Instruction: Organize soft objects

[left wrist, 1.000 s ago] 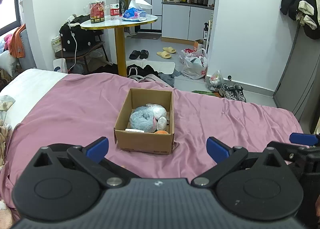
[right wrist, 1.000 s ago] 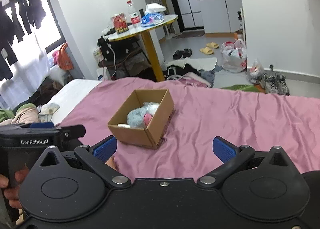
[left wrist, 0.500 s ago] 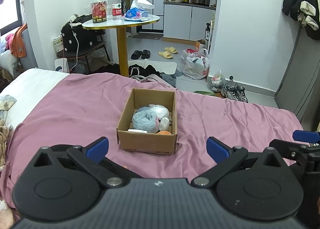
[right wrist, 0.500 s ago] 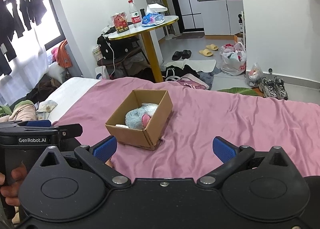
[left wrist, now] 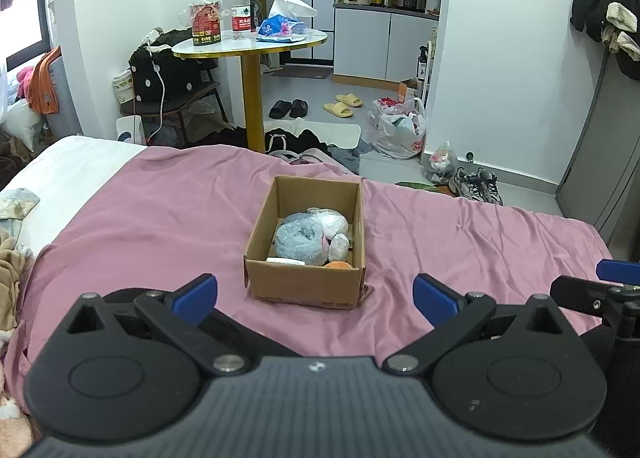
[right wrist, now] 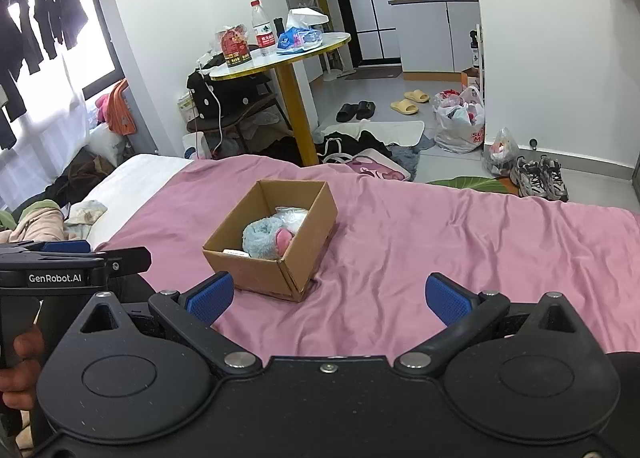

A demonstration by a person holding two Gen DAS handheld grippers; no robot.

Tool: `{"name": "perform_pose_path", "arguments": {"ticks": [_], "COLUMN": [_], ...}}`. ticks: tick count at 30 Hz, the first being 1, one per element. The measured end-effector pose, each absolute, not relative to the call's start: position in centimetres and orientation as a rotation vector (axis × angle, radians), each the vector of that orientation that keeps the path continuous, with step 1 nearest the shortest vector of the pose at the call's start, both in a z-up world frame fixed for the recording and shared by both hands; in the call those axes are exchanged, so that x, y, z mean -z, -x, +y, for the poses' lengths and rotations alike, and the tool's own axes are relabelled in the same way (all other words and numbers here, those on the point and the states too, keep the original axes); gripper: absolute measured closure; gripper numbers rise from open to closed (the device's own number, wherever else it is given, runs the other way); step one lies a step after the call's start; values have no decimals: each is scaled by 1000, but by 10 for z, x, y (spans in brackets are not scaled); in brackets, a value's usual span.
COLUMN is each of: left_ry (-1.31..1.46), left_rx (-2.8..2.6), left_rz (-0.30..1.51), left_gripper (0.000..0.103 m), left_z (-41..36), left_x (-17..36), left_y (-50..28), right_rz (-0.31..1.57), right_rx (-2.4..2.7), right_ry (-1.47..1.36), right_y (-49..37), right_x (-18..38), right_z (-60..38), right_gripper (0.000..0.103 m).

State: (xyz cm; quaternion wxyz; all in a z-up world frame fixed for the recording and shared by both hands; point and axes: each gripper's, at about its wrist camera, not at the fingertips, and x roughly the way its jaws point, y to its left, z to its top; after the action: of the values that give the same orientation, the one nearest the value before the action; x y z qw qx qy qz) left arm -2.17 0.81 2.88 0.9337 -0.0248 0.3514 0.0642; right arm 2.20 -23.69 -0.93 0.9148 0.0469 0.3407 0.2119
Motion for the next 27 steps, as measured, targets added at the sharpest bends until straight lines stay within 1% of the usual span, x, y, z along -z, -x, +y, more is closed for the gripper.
{"name": "perform_pose_path", "arguments": {"ticks": [27], "left_ry": [39], "left_rx": [-135], "left_rz": [706], "left_gripper": [0], "left_z": [11], "left_x": [-34], "left_y": [22], "right_rz": [696], "right_rx": [-415], "right_ry": [-119], "right_y": [-22], "right_x": [9], "right_z": [-242], "right_gripper": [0]}}
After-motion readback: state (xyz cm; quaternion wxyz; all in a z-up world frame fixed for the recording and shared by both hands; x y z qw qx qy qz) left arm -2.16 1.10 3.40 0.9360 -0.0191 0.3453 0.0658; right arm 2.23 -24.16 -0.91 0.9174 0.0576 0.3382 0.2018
